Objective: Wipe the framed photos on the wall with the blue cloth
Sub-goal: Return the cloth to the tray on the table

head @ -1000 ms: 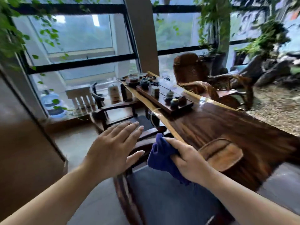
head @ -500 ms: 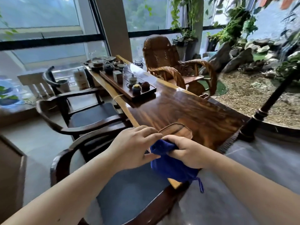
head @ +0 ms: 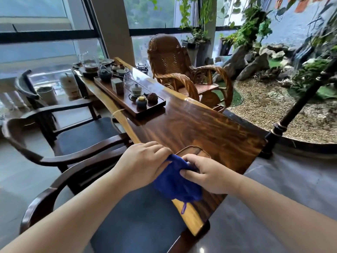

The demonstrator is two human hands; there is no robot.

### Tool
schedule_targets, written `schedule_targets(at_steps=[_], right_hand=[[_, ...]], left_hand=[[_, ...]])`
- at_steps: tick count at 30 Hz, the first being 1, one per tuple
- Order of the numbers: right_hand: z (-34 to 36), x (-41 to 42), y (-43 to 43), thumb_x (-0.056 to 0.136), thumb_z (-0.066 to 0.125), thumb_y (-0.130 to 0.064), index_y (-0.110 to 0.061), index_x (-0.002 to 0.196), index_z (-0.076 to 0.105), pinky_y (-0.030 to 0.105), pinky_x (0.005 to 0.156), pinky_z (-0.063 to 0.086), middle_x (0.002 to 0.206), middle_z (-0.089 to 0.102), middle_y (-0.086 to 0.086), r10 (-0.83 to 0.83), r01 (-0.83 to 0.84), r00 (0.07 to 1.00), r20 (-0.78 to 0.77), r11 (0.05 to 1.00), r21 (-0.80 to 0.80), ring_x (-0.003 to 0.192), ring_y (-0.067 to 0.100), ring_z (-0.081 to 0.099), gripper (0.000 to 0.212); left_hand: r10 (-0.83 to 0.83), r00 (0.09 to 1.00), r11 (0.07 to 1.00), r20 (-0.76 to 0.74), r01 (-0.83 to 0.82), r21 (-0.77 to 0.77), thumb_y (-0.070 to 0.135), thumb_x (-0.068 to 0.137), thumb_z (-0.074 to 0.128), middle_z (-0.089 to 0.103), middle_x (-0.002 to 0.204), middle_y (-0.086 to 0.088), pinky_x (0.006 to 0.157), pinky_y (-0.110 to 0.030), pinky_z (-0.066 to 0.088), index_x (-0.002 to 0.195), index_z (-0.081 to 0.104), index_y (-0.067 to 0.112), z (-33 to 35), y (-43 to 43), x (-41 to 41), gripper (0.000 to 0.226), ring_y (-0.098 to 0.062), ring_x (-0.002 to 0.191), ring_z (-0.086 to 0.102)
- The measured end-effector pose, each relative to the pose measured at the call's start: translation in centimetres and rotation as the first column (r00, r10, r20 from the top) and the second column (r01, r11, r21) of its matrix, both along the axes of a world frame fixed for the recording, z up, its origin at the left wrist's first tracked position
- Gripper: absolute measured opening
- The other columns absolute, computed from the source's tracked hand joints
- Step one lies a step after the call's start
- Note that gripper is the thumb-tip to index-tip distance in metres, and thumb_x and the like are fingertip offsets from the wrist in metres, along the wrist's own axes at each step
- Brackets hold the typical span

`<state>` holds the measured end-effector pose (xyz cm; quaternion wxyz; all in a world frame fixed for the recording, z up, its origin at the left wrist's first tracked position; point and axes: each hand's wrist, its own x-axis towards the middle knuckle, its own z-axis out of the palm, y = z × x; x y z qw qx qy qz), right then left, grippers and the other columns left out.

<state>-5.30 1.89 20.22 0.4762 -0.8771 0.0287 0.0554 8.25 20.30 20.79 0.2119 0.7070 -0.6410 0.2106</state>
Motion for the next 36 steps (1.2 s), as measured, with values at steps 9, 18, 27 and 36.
schedule_targets(at_steps=[9,18,27,36], right_hand=[[-3.3,3.3,-1.9,0.077,0.061,-0.061,-0.036,0.111,0.051,0.027,0.073,0.058,0.1,0.069,-0.015,-0.061,0.093,0.993,0.096,0.925,-0.368,0.09,0.003,0.065,0.043],[-7.0,8.2,-10.0,0.083,0.05,-0.024,-0.03,0.094,0.058,0.035,0.062,0.05,0.077,0.067,-0.009,-0.009,0.075,0.98,0.197,0.942,-0.328,0.07,0.009,0.061,0.014],[-9.1,14.6,-20.4,0.088,0.054,-0.03,-0.032,0.098,0.058,0.038,0.065,0.053,0.081,0.069,-0.012,0.279,-0.226,0.958,0.068,0.878,-0.421,0.072,0.012,0.064,0.011],[-12.2,18.8,-27.0,0.087,0.056,-0.022,-0.02,0.101,0.063,0.041,0.065,0.053,0.095,0.068,-0.001,0.441,-0.281,0.872,0.212,0.806,-0.521,0.079,0.026,0.064,0.015]], left_hand=[[0.095,0.981,0.995,-0.167,-0.099,-0.017,0.03,0.091,0.044,0.071,0.083,0.001,0.047,-0.024,0.045,0.095,0.065,0.011,-2.4,-2.3,3.7,0.029,-0.022,0.059,0.063],[0.318,0.905,0.948,-0.282,-0.296,0.118,0.038,0.093,0.039,0.066,0.074,0.004,0.05,-0.029,0.044,0.093,0.059,0.018,-6.4,-5.5,6.1,0.028,-0.025,0.063,0.061],[0.487,0.778,0.87,-0.397,-0.39,0.303,0.047,0.091,0.041,0.066,0.073,0.005,0.056,-0.035,0.048,0.092,0.058,0.023,-9.6,-11.8,6.7,0.029,-0.023,0.066,0.061],[0.541,0.715,0.841,-0.443,-0.459,0.286,0.027,0.088,0.053,0.07,0.096,0.003,0.065,-0.035,0.055,0.1,0.07,0.017,-12.9,-17.8,7.8,0.023,-0.02,0.081,0.066]])
